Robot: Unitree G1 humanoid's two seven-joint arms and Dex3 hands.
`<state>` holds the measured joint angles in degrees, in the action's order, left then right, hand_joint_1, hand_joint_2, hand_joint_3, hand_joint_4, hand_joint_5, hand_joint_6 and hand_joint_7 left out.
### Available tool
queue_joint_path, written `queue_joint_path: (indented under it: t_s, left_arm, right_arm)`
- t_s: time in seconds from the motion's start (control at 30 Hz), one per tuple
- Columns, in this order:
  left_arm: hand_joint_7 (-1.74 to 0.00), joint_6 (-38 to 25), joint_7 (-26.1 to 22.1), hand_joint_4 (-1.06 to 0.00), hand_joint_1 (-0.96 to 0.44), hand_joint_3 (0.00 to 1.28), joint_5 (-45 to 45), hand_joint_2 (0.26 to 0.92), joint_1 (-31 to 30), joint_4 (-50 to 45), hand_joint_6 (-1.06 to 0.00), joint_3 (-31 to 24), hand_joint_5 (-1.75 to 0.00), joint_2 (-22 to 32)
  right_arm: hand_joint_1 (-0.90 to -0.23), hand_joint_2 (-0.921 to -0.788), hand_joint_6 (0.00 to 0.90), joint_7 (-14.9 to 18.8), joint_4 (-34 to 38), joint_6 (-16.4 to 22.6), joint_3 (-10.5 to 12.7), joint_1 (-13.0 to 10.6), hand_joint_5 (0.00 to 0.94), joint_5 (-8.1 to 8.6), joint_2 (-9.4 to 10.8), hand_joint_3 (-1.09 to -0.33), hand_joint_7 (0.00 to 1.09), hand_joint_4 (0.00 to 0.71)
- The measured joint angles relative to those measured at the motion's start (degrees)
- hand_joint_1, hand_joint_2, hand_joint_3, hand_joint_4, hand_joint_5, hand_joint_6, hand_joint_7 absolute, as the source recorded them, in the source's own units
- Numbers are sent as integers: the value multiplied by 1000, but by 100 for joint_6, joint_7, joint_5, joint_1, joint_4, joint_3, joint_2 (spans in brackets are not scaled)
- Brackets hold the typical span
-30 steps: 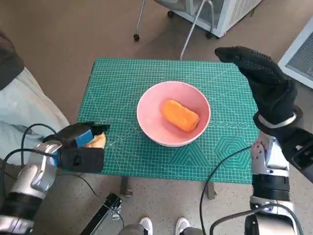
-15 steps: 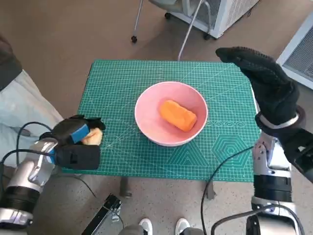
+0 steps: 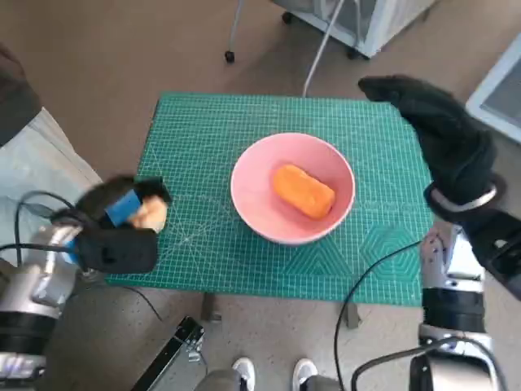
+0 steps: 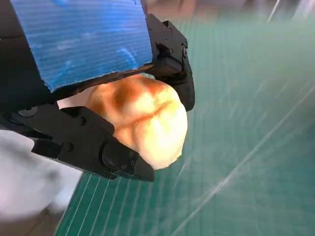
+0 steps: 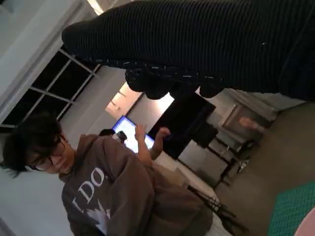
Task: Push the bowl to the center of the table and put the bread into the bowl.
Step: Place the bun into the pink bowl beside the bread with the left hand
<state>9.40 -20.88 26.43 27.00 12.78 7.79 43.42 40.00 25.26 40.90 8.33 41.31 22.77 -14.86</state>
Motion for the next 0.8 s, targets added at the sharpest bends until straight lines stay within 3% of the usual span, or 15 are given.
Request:
queue_joint_path:
  t_s: [0.33,0.8]
  left_arm:
    - [-1208,485,480,-473,0,186,-36,921,878,-322,-579,51,-1407,-757]
    - [-1231,1425,659,-501,-1,171,250,921,2023,793,-582,764,-1351,-1521]
  right_arm:
    - [-663,-921,-1,-12,37,51,-40,54,479,-75,83,-794,707,-1]
    - [-658,-921,-1,-66,118,102,-78,56,476,-78,238,-783,698,-1]
